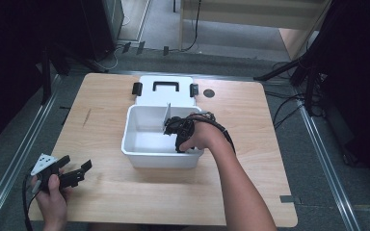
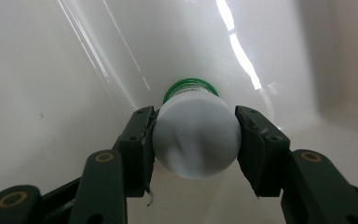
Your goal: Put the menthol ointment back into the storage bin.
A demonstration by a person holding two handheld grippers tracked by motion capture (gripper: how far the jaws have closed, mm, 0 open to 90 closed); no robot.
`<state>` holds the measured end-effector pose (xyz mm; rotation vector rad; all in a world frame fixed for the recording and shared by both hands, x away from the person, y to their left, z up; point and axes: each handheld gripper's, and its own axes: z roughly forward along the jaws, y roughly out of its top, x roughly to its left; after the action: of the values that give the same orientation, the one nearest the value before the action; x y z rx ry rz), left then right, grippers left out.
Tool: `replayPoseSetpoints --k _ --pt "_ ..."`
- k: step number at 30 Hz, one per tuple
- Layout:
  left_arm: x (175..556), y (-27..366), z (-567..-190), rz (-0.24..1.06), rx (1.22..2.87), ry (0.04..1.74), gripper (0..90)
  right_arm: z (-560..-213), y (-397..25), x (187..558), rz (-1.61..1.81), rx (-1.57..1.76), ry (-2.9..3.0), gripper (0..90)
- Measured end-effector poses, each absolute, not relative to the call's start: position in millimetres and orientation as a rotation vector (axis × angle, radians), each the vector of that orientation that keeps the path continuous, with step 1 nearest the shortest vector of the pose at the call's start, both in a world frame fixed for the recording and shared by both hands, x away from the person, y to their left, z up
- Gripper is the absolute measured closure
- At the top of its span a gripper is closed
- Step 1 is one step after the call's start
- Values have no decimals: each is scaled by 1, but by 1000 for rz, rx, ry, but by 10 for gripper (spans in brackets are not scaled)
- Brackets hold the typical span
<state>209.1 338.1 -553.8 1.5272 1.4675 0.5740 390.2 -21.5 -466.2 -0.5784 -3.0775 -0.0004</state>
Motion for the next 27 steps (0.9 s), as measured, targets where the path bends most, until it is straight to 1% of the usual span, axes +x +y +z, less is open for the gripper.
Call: replayPoseSetpoints --k 10,27 --pt "209 338 -554 572 1531 1467 68 -461 -21 387 -18 -597 -3082 465" --pt "209 338 -554 576 1532 1467 68 -413 -36 382 -179 -716 -3084 357"
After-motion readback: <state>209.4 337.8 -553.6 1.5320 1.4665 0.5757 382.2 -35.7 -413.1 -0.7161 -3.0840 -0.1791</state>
